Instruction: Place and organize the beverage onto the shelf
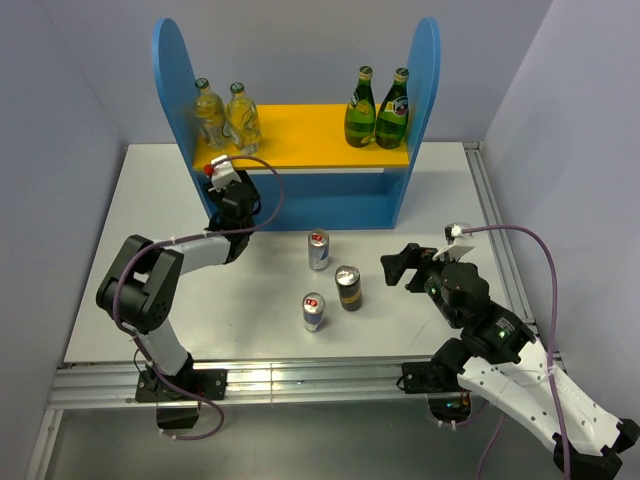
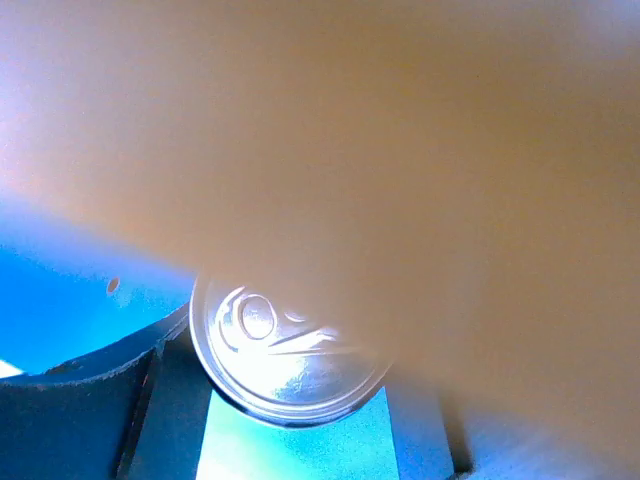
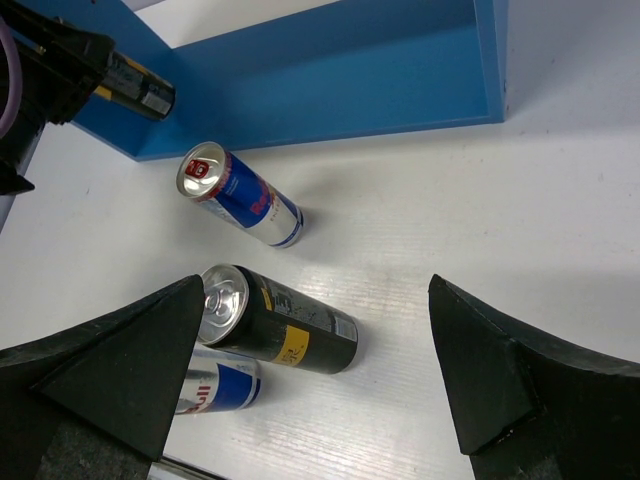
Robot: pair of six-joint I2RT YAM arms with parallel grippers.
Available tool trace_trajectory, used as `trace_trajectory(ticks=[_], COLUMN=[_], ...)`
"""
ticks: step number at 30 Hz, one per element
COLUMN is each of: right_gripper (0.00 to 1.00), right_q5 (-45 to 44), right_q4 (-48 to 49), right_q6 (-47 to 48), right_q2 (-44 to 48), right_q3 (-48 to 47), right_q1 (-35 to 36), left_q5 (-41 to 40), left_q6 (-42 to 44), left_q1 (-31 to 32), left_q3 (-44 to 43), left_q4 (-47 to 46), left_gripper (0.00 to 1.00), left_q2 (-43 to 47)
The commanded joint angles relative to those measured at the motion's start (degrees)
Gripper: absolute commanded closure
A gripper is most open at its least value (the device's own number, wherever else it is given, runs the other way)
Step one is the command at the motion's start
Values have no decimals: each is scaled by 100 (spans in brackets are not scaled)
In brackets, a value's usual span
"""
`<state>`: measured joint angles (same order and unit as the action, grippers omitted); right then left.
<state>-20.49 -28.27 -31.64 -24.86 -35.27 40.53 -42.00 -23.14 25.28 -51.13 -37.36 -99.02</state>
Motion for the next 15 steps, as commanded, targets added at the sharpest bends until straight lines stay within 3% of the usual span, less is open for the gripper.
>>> trace_trajectory(ticks=[1,7,13,15], right_gripper=[0,0,0,0], right_q5=[-122,-122,-113,-104], right_q4=[208,208,217,208], right_q6=[44,52,35,35], right_q2=[60,34,139,140], right_q3=[29,20,55,38], right_q1=[51,51,51,51], left_q5=[-158,-326,-686,-897], left_q6=[-332,-332,-437,-612], left_q1=[65,135,241,293], left_q3=[306,253,130,-63], left_q4=[440,554,739,1107], left_gripper=[82,100,99,91], left_q2=[6,-64,-170,-301])
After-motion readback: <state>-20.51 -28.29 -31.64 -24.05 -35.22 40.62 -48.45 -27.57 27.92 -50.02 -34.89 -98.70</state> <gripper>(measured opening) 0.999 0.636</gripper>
